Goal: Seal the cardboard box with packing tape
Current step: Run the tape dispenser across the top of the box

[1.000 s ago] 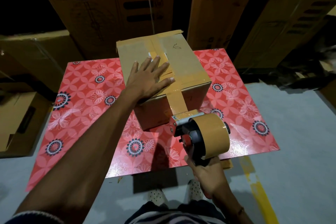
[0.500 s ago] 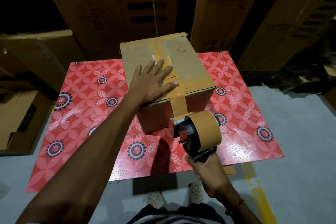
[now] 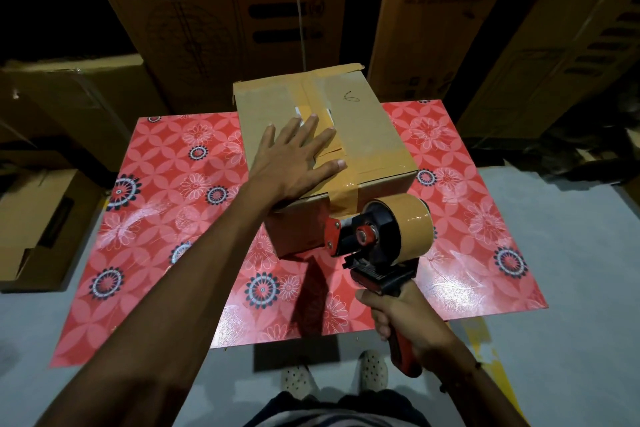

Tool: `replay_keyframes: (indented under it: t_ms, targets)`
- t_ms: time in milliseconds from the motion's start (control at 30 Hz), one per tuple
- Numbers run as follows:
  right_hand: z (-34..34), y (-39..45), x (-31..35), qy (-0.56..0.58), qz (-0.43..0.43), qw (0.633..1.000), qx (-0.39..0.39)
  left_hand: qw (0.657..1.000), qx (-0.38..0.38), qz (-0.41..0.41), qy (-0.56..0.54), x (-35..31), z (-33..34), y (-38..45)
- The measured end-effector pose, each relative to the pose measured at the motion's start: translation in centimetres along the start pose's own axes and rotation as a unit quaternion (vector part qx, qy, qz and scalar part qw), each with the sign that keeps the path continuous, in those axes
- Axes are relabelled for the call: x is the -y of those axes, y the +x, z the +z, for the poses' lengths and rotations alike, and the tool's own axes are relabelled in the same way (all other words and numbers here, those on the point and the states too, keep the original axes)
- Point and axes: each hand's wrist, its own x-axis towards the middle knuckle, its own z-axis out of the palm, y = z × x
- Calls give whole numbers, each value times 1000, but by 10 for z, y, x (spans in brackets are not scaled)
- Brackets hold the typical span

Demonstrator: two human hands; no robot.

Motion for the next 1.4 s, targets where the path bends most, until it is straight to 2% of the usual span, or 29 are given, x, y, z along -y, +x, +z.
replay_keyframes:
  t_ms: [167, 367, 567, 800, 967, 1100, 1233, 1400]
  targets:
    - [-6, 0, 1, -15, 6, 1000, 15, 1000, 0, -2, -3, -1, 0, -1]
    - [-1, -2, -13, -75, -12, 996, -52, 1000, -2, -3, -1, -3, -2, -2]
    - [5, 3, -2, -84, -6, 995, -46, 1000, -5, -1, -1, -4, -2, -2]
    - [3, 10, 14, -1, 31, 1000, 1, 1000, -5, 1, -4, -1, 0, -2]
    - [4, 7, -40, -24, 105, 993, -50, 1000, -8, 5, -1, 2, 1, -2]
    - [3, -5, -80, 19, 116, 990, -84, 1000, 4, -5, -5, 0, -1, 0]
    - [-3, 6, -72, 33, 98, 991, -81, 1000, 5, -2, 7, 1, -2, 2]
    - [-25, 12, -53, 24, 54, 998, -15, 1000, -3, 15, 13, 10, -4, 11]
